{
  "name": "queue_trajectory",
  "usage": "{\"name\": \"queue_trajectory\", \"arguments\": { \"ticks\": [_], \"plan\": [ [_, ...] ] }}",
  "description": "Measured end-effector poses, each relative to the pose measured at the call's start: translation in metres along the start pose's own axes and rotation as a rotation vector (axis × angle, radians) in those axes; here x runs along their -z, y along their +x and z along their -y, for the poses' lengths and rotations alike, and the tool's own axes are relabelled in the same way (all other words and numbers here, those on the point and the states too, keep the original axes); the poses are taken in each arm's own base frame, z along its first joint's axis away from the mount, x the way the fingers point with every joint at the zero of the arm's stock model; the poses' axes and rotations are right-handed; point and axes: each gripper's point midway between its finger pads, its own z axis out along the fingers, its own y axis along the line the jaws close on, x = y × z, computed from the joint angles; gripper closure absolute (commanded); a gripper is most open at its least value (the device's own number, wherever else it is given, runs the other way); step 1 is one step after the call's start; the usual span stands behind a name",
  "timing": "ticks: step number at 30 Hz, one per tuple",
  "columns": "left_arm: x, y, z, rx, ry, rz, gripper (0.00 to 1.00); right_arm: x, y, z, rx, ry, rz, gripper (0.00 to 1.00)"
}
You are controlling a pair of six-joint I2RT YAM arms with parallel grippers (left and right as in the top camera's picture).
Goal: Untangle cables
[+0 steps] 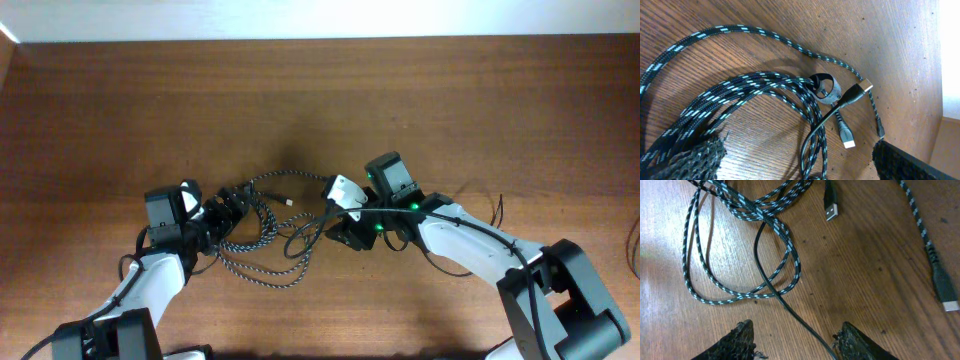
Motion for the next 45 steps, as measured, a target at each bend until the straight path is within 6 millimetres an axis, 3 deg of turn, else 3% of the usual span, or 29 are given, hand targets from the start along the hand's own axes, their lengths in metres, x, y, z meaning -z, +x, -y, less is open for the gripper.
{"name": "queue_trajectory", "arguments": {
  "ticks": [4,6,7,8,10,14,15,16,17,18,19,20,22,24,25,26,27,28,29,30,31,33,35,37,38,39,42,43,45],
  "plan": [
    [0.000,0.000,0.000,0.000,-0.001,0.000,0.01,-0.005,-0.002,0.003,0.104,0.017,0.005,0.37],
    [0.000,0.000,0.000,0.000,-0.001,0.000,0.01,-0.019,-0.003,-0.025,0.197,-0.036,-0.021,0.46],
    [0.000,0.000,0.000,0.000,-0.001,0.000,0.00,-0.036,0.007,-0.036,0.290,-0.029,-0.077,0.50],
    [0.000,0.000,0.000,0.001,-0.001,0.000,0.01,-0.043,0.010,-0.039,0.320,-0.019,-0.095,0.51],
    [0.000,0.000,0.000,0.000,-0.001,0.000,0.01,-0.044,0.010,-0.034,0.353,0.017,-0.110,0.96],
    [0.000,0.001,-0.001,0.002,-0.005,-0.004,0.01,-0.043,0.003,-0.027,0.323,0.062,-0.089,0.96],
    [0.000,0.001,-0.001,0.003,-0.006,-0.005,0.01,-0.036,-0.006,-0.020,0.298,0.113,-0.073,0.96],
    [0.000,0.001,-0.001,0.004,-0.009,-0.005,0.01,0.027,-0.034,0.010,0.193,0.303,0.001,0.96],
    [0.000,0.000,-0.001,0.004,-0.010,-0.004,0.01,0.085,-0.057,0.024,0.148,0.421,0.102,0.96],
    [0.001,0.000,-0.002,0.006,-0.020,-0.001,0.01,0.158,-0.075,0.029,0.099,0.531,0.239,0.96],
    [0.001,-0.001,-0.004,0.009,-0.033,0.005,0.01,0.240,-0.091,0.017,0.100,0.652,0.418,0.96],
    [0.001,-0.002,-0.006,0.010,-0.041,0.008,0.01,0.276,-0.096,0.003,0.111,0.699,0.503,0.96],
    [0.001,-0.001,-0.007,0.013,-0.045,0.004,0.01,0.265,-0.078,0.021,0.040,0.721,0.416,0.96],
    [0.002,0.001,-0.009,0.019,-0.059,-0.003,0.01,0.223,-0.010,0.076,-0.327,0.823,0.160,0.96],
    [0.002,0.001,-0.009,0.019,-0.059,-0.002,0.01,0.212,0.027,0.081,-0.498,0.856,0.047,0.87],
    [0.003,0.001,-0.009,0.019,-0.059,-0.002,0.01,0.210,0.060,0.085,-0.684,0.916,-0.026,0.89],
    [0.003,0.001,-0.009,0.019,-0.059,-0.003,0.01,0.217,0.094,0.088,-0.894,0.962,-0.076,0.96],
    [0.002,0.001,-0.009,0.019,-0.059,-0.002,0.01,0.224,0.116,0.087,-1.018,0.987,-0.101,0.92],
    [0.003,0.001,-0.009,0.019,-0.059,-0.002,0.01,0.232,0.137,0.078,-1.146,1.000,-0.148,0.67],
    [0.003,0.001,-0.009,0.019,-0.059,-0.002,0.01,0.235,0.149,0.072,-1.216,1.008,-0.173,0.25],
    [0.003,0.001,-0.009,0.019,-0.059,-0.002,0.01,0.235,0.155,0.066,-1.247,0.993,-0.197,0.01],
    [0.003,0.001,-0.009,0.019,-0.059,-0.002,0.00,0.212,0.144,0.047,-1.305,0.799,-0.188,0.01],
    [0.003,0.001,-0.009,0.019,-0.059,-0.002,0.01,0.208,0.145,0.037,-1.395,0.767,-0.185,0.01],
    [0.003,0.001,-0.009,0.020,-0.061,-0.004,0.01,0.215,0.169,0.025,-1.647,0.890,-0.225,0.01],
    [0.003,0.002,-0.010,0.022,-0.063,-0.006,0.01,0.219,0.188,0.030,-1.862,1.054,-0.207,0.01],
    [0.003,0.002,-0.010,0.022,-0.063,-0.006,0.00,0.217,0.197,0.032,-1.962,1.131,-0.198,0.01],
    [0.003,0.002,-0.010,0.023,-0.065,-0.008,0.01,0.210,0.225,0.021,-2.085,1.269,-0.355,0.01],
    [0.003,0.002,-0.010,0.023,-0.065,-0.008,0.01,0.209,0.229,0.022,-2.090,1.286,-0.342,0.01],
    [0.003,0.002,-0.010,0.025,-0.066,-0.008,0.01,0.179,0.252,0.035,-2.091,1.264,-0.209,0.01]
  ]
}}
